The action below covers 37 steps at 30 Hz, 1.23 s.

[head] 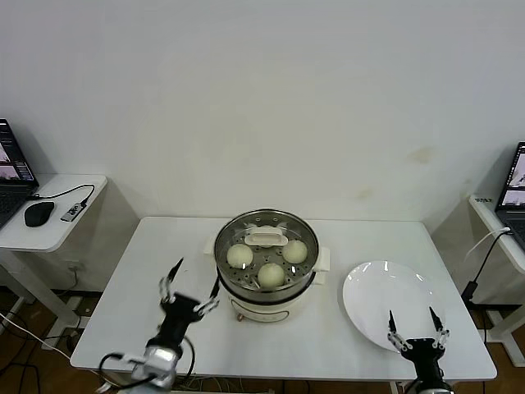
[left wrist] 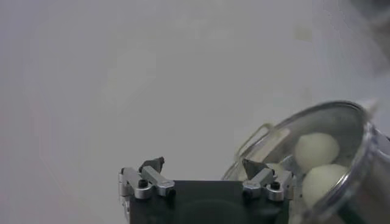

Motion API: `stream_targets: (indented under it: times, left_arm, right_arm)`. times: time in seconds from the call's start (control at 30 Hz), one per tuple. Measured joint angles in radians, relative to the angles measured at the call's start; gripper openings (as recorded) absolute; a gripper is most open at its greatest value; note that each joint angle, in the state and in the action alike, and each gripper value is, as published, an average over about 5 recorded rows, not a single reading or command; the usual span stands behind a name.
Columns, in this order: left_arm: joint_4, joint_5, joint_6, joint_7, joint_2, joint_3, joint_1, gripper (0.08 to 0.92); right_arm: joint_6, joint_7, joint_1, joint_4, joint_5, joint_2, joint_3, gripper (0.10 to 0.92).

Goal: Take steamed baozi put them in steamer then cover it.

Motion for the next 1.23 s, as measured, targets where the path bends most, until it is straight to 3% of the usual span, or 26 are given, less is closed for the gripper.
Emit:
stream_targets:
  times: [0.2,0.47,1.23]
  left_arm:
    - [0.032,-0.184,-0.091,0.000,-0.038,-0.075,0.137,0.823]
    - [0.089,-0.287,-0.159,0.013,-0.066,-0.128,0.222,0.823]
    - [0.137,-0.355,-0.187,0.055,-0.098,-0.178,0.284,0.823]
  right_arm:
    - [-0.018,-0.029,-0.049,0.028,0.068,-0.042,-0.037,0.823]
    - [-0.054,-0.051,-0.103,0.058,0.134,-0.071,-0.072,0.823]
    - [-0.104,-0.060,-0.160,0.088,0.172,-0.084,-0.117,0.823]
